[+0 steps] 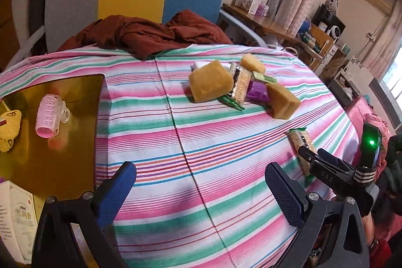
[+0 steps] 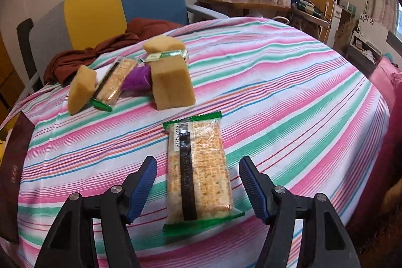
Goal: Organize objects
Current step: 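Grasp the rice-cracker packet on the cloth with the right gripper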
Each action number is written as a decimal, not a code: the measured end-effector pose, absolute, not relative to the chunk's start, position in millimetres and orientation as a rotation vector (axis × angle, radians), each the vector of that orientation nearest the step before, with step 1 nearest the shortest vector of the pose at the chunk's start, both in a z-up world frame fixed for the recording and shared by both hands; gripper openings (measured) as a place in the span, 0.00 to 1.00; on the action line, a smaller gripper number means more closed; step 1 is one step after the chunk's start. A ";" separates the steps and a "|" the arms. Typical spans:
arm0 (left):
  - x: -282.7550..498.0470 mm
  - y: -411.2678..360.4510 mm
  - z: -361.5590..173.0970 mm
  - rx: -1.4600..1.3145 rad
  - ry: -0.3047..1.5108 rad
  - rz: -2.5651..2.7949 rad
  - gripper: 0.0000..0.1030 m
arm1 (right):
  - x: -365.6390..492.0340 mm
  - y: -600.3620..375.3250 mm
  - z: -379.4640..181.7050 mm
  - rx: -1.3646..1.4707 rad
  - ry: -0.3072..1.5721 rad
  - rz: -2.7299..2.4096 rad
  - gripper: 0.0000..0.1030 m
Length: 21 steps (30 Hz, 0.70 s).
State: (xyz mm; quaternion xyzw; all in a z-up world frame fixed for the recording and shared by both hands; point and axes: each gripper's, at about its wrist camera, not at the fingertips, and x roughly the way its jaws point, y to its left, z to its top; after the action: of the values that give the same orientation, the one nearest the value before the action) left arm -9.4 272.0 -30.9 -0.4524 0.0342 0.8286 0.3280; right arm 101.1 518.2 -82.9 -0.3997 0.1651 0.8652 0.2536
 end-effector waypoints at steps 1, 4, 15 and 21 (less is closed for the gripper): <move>-11.6 273.5 -32.4 -1.194 0.089 2.172 1.00 | 99.5 520.2 -85.6 -1.093 0.459 2.351 0.67; -16.5 277.7 -36.0 -1.210 0.092 2.184 1.00 | 98.6 521.2 -90.9 -1.096 0.481 2.351 0.50; -55.0 325.5 -45.3 -1.204 0.210 2.205 1.00 | 87.8 521.5 -94.8 -0.970 0.559 2.368 0.45; -94.7 362.8 -52.2 -1.164 0.339 2.248 1.00 | 93.4 522.5 -97.8 -0.913 0.577 2.394 0.45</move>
State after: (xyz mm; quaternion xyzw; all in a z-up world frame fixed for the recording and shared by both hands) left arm -94.7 362.8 -52.2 -0.4361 0.1269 0.8425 0.2897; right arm 93.4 522.5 -97.8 -0.3363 0.2125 0.8814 0.2548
